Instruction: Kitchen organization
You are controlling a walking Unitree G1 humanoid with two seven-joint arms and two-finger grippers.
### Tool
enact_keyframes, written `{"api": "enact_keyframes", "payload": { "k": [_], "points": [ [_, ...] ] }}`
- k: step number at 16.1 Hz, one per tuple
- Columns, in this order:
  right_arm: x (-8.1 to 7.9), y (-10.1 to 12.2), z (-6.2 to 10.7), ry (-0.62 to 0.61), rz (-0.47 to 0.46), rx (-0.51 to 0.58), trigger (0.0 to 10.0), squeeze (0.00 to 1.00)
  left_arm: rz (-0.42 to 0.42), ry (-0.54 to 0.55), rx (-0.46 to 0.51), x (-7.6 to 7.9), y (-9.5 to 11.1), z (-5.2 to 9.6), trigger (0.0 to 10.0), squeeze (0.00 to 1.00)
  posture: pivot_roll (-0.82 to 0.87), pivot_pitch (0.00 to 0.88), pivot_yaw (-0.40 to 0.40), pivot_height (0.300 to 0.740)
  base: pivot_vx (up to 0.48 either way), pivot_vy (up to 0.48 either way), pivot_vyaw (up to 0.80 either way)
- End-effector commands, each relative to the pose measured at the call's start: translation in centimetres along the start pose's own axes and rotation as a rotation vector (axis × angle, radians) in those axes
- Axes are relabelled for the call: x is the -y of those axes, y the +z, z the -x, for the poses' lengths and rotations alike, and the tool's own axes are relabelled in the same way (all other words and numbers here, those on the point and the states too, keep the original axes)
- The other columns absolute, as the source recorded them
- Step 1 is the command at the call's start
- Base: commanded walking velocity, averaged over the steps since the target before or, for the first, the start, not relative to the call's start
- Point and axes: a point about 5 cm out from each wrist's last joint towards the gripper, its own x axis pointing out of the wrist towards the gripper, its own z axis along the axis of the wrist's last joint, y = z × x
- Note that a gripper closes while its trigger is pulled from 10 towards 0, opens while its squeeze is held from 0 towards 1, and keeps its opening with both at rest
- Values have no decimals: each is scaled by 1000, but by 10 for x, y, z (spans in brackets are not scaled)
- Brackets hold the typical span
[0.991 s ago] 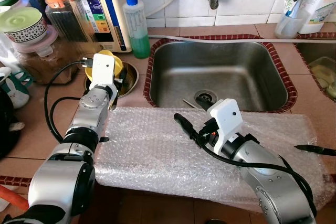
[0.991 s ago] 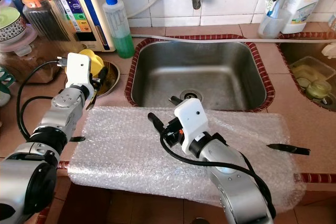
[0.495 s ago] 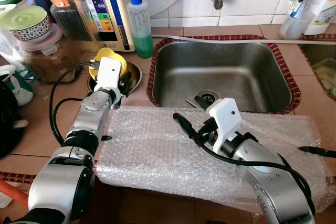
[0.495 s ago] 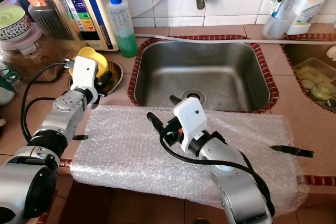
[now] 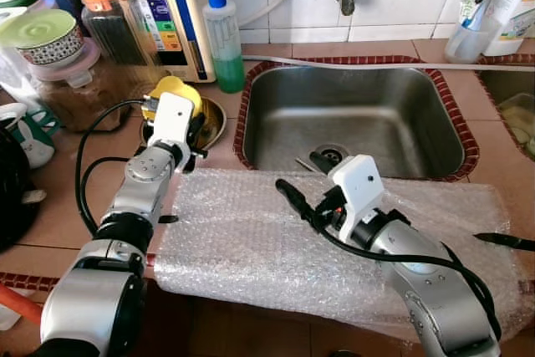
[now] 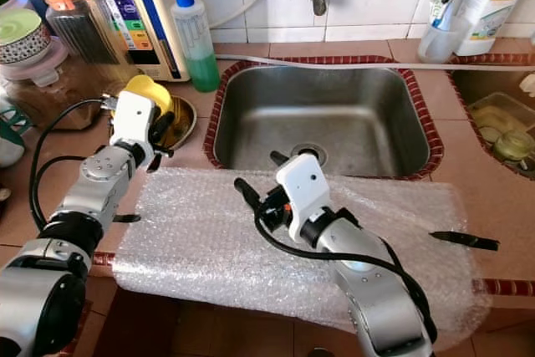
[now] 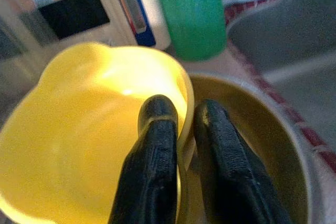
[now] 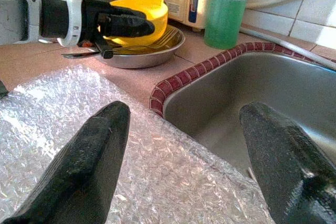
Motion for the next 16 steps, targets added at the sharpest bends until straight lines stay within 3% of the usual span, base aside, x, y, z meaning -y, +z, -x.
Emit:
{"api": "enact_keyframes", "payload": {
  "k": [1,9,16],
  "points": [
    [-1,1,-1,13,6,7,10000,0,-18,17,55,-7,6,3,0,0,-357,117,122,740,0,0,0],
    [8,-2,-4,-6,4,5,10000,0,-114,52,240,-6,15,25,0,0,-322,101,118,740,0,0,0],
    [34,-8,-8,-74,51,-20,10000,0,-186,-61,347,7,33,45,0,0,-287,90,122,740,0,0,0]
  ]
}}
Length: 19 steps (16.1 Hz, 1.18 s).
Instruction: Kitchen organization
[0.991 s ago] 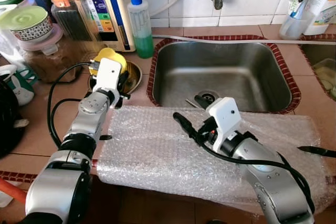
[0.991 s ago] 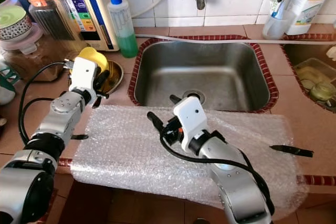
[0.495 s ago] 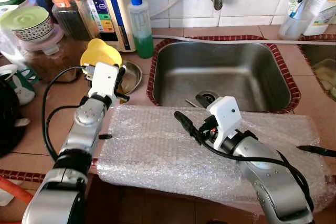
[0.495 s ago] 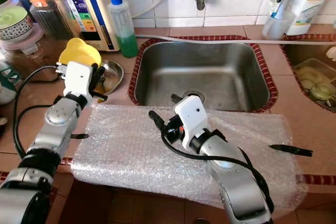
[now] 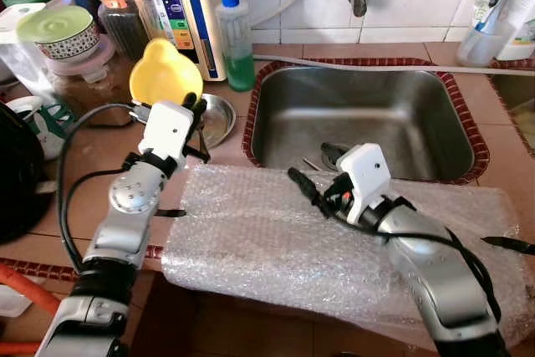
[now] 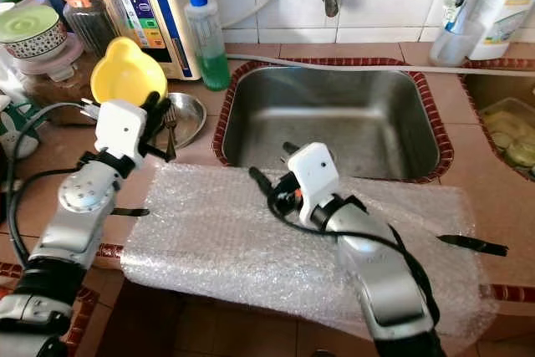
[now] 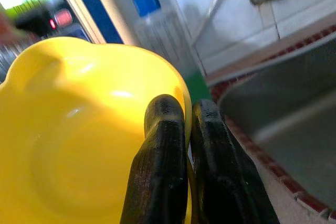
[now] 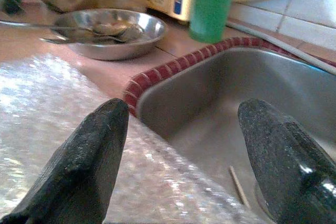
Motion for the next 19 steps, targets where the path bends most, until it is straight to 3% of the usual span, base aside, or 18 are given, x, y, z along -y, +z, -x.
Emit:
{"api": "enact_keyframes", "payload": {
  "k": [1,3,5,7,10,12,15,19],
  "points": [
    [6,0,-1,-28,7,2,10000,0,-28,-16,14,-3,6,2,0,0,-287,90,122,740,0,0,0],
    [31,4,-9,-153,-74,13,10000,0,-70,-75,70,10,19,14,0,0,-272,89,126,740,0,0,0],
    [37,9,-11,-166,-103,38,10000,0,-73,-92,66,20,20,23,0,0,-267,88,125,740,0,0,0],
    [45,14,-12,-177,-173,56,10000,0,-99,-141,56,37,17,41,0,0,-258,90,121,740,0,0,0],
    [52,20,-19,-159,-247,63,10000,0,-193,-231,66,52,15,53,0,0,-249,92,114,740,0,0,0],
    [55,26,-28,-114,-366,58,10000,0,-245,-276,75,58,16,56,0,0,-247,93,113,740,0,0,0],
    [51,31,-39,-14,-438,22,10000,0,-329,-371,132,69,20,56,0,0,-251,95,119,740,0,0,0],
    [43,48,-62,68,-439,26,10000,0,-376,-441,177,84,23,51,353,0,-252,94,118,740,0,0,0]
  ]
}}
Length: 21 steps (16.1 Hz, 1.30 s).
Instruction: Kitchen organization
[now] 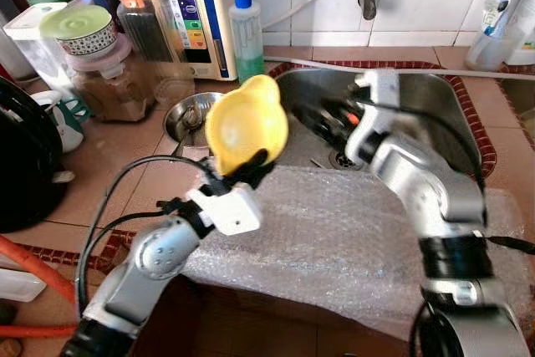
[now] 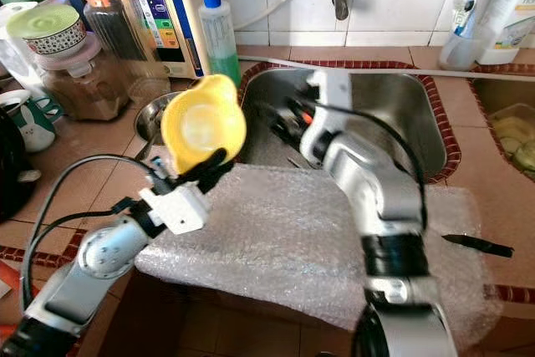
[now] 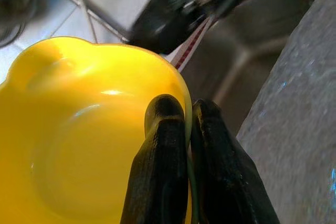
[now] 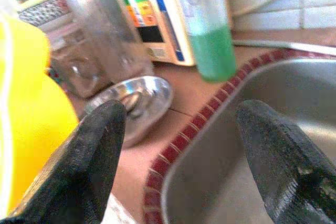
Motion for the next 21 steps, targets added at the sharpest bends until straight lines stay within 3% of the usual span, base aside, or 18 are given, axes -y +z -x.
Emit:
{"api": "enact_keyframes", "payload": {
  "k": [1,2,5,11,12,13,15,17,21],
  "points": [
    [-5,1,-5,28,-10,0,10000,0,-11,-27,-3,4,-1,-1,471,0,-251,93,117,740,0,0,0],
    [-11,4,-9,44,-19,15,10000,0,-8,-38,-8,9,-2,-3,1216,0,-251,93,117,740,0,0,0],
    [-22,8,-10,80,-29,38,10000,0,-8,-37,-24,10,-6,-5,1843,0,-255,95,115,740,0,0,0],
    [-48,6,2,253,-64,61,10000,0,-19,-36,-49,10,-11,-12,2549,0,-260,101,117,740,0,0,0],
    [-46,4,7,235,-37,64,10000,0,-21,-14,-65,8,-14,-13,2706,0,-260,100,116,740,0,0,0],
    [-31,0,14,99,41,81,10000,0,-24,21,-89,3,-17,-14,3059,0,-264,100,117,740,0,0,0],
    [-18,-2,25,-49,143,128,10000,0,-17,53,-112,-1,-21,-14,3176,0,-268,101,117,740,0,0,0],
    [-24,-6,33,-52,180,131,10000,0,-17,56,-120,-2,-23,-14,3373,0,-273,101,119,740,0,0,0],
    [-33,-20,41,-6,97,123,10000,0,-26,53,-100,0,-21,-18,3255,0,-281,103,127,740,0,0,0]
  ]
}}
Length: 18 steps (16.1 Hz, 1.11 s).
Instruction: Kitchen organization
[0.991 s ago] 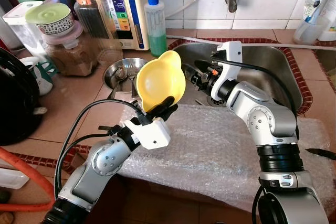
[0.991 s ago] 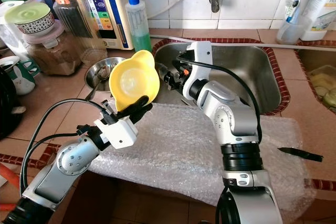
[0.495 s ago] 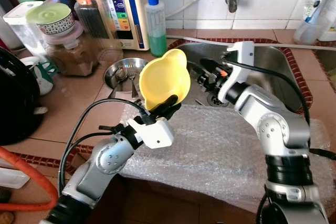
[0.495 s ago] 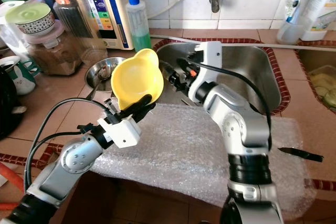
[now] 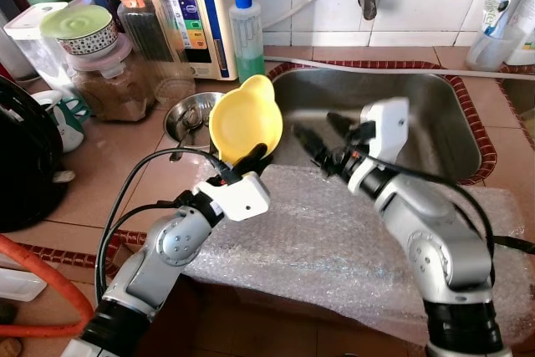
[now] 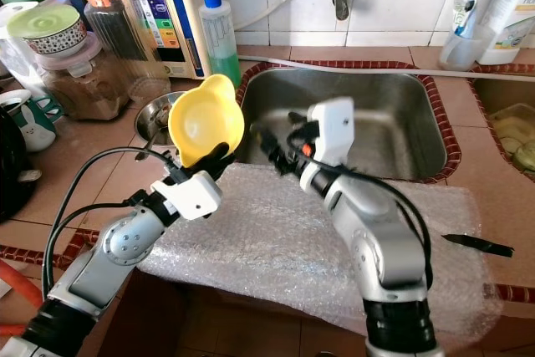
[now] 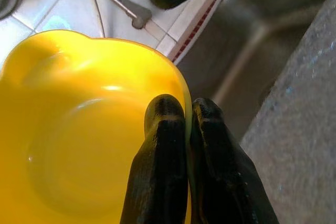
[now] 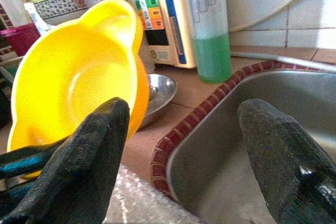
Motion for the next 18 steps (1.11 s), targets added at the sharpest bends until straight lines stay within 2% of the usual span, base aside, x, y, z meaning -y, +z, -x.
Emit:
{"api": "enact_keyframes", "payload": {
  "k": [1,5,7,9,11,12,13,18],
  "points": [
    [-8,7,-2,47,-13,33,10000,0,-24,-4,7,0,0,-1,3255,0,-281,103,128,740,0,0,0],
    [-6,11,-17,46,-102,42,10000,0,-25,-7,58,3,8,-1,2902,0,-275,107,129,740,0,0,0],
    [-1,13,-25,38,-112,33,10000,0,-63,-31,105,6,13,3,3020,0,-270,110,128,740,0,0,0],
    [4,4,-36,36,-120,-51,10000,0,-47,-36,100,9,12,6,3176,0,-266,110,124,740,0,0,0],
    [4,0,-43,31,-122,-87,10000,0,-50,-40,115,10,14,6,3255,0,-266,108,123,740,0,0,0],
    [1,1,-50,31,-139,-98,3647,0,-52,-42,122,11,15,6,3333,0,-266,106,123,740,0,0,0],
    [-1,1,-52,39,-146,-105,0,0,-54,-42,125,11,15,6,3294,0,-266,106,123,740,0,0,0],
    [-11,-7,-62,90,-157,-181,0,0,-57,-53,136,13,16,5,3412,0,-270,100,122,740,0,0,0]
  ]
}}
